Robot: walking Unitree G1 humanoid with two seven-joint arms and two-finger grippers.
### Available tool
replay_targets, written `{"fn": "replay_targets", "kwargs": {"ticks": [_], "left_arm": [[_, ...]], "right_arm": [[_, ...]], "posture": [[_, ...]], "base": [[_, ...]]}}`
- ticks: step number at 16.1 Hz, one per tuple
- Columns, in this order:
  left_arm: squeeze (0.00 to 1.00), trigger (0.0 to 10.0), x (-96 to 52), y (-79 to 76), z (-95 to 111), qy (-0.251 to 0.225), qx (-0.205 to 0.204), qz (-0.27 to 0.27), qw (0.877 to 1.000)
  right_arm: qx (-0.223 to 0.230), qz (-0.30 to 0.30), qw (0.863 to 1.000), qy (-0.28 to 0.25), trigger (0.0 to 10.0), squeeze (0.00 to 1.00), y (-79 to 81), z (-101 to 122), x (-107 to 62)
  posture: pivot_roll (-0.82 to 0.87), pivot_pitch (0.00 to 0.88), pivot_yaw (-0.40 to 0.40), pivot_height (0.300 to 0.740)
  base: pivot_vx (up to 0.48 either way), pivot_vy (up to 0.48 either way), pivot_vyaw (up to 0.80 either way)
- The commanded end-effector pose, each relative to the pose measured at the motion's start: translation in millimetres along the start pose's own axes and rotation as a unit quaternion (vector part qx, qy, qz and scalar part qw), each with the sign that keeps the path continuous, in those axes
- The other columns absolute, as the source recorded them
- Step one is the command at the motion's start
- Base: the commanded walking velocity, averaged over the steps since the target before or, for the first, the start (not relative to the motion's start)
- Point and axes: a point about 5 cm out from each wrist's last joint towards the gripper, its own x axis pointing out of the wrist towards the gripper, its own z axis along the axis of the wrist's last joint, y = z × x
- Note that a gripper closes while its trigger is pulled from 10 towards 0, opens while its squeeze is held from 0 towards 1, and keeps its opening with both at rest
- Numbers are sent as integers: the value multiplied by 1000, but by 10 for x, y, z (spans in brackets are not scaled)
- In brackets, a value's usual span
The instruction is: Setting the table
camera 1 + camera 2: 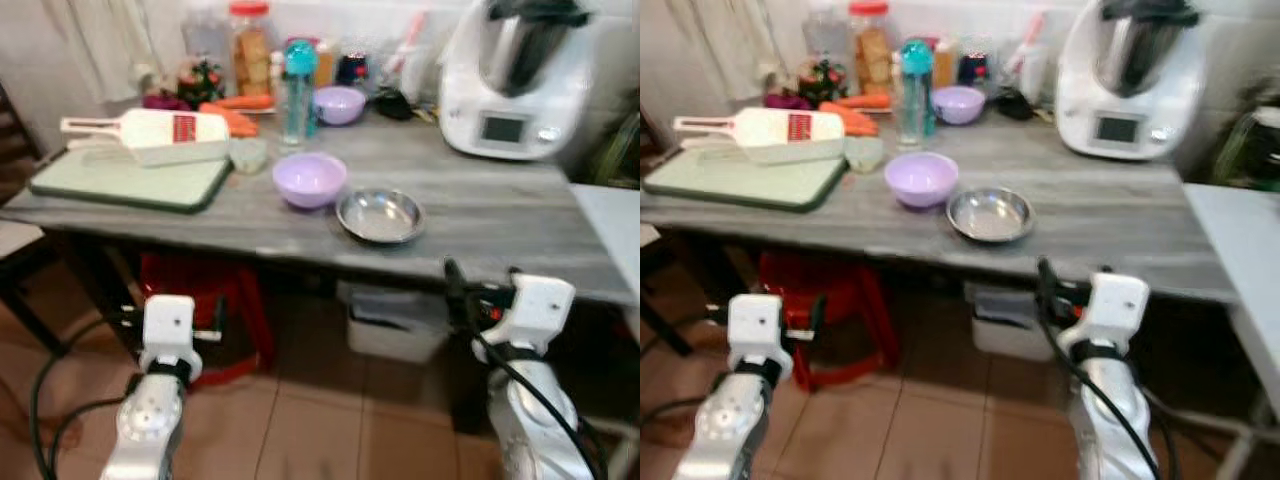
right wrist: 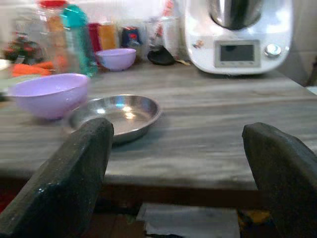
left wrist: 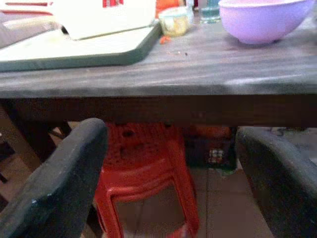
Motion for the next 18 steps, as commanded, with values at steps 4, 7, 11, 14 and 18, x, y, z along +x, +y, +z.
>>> {"fn": "replay_targets", "kwargs": {"ticks": [4,7,11,14,18], "left_arm": [[0,10000,-1,-22,-13,5,2,-2,1000],[0,10000,-2,-36,-15,7,2,-8,1000],[0,10000,-10,-83,10,-5,-3,-27,1000],[0,10000,-9,-121,78,-20,-22,-60,998],[0,10000,-10,-153,79,-20,-14,-75,997]], "right_arm": [[0,9,1000,1,10000,0,8,17,19],[-42,-4,999,2,10000,0,13,-17,18],[-6,32,999,-21,10000,0,60,27,23],[10,47,999,-4,10000,0,105,-10,-15],[-1,38,999,-6,10000,0,89,-38,-22]], "posture": [[18,0,6,740],[17,0,7,740],[18,0,5,740],[20,0,4,740],[18,0,7,740]], "base": [[-311,0,0],[-314,0,0],[-157,0,0],[0,0,0],[0,0,0]]}}
